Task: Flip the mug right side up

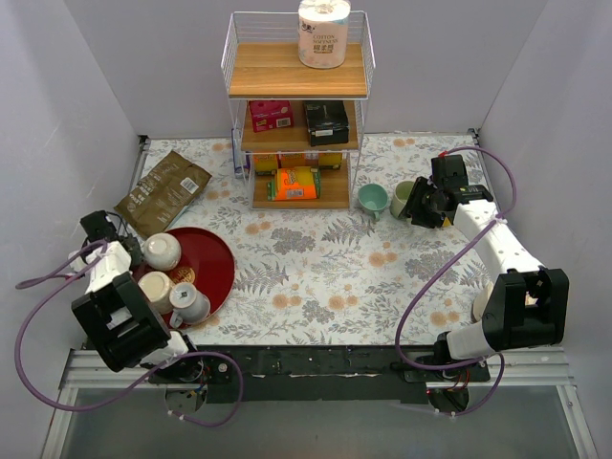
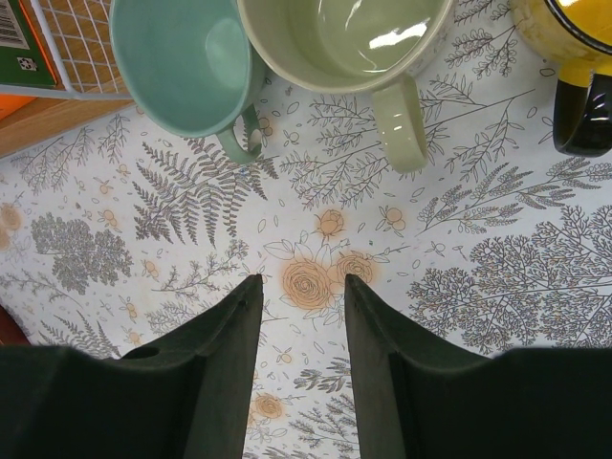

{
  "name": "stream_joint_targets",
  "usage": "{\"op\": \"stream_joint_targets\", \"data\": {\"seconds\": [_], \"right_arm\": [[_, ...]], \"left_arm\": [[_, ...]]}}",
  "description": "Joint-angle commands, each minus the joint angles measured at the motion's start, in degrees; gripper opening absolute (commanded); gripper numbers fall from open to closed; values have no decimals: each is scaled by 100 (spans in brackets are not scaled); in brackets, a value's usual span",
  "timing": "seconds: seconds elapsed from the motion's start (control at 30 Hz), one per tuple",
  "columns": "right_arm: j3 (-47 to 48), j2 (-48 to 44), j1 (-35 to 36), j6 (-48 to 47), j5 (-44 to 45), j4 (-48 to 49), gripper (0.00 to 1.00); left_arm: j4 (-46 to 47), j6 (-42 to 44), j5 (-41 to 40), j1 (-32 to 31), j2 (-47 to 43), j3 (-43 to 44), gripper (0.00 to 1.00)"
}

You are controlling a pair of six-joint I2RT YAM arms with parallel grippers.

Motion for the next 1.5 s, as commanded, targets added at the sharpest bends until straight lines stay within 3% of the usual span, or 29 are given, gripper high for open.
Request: {"op": "stream_joint_targets", "data": {"seconds": [0.0, 0.2, 0.43, 0.6, 0.77, 0.93, 1.2, 1.47], "right_arm": [[185, 16, 10, -67, 4, 118, 47], [185, -28, 10, -67, 22, 126, 47], [150, -54, 1, -67, 5, 170, 47], [141, -63, 10, -23, -118, 232, 47], [132, -90, 10, 21, -417, 337, 47], [184, -2, 10, -66, -1356, 530, 48], [281, -98, 150, -234, -2560, 1058, 50], [580, -221, 326, -313, -2861, 813, 50]], "left_arm": [[525, -2456, 176, -351, -129, 335, 0], [639, -2466, 88, -878, -181, 625, 0], [727, -1842, 404, -1239, -208, 1240, 0], [911, -1324, 1465, -1414, -348, 1355, 0], [859, -472, 1784, -1784, -699, 1408, 0], [832, 83, 2458, -2074, -990, 1338, 0], [1455, 460, 3936, -2925, -1192, 925, 0], [2519, 1164, 5343, -3392, -1351, 686, 0]]}}
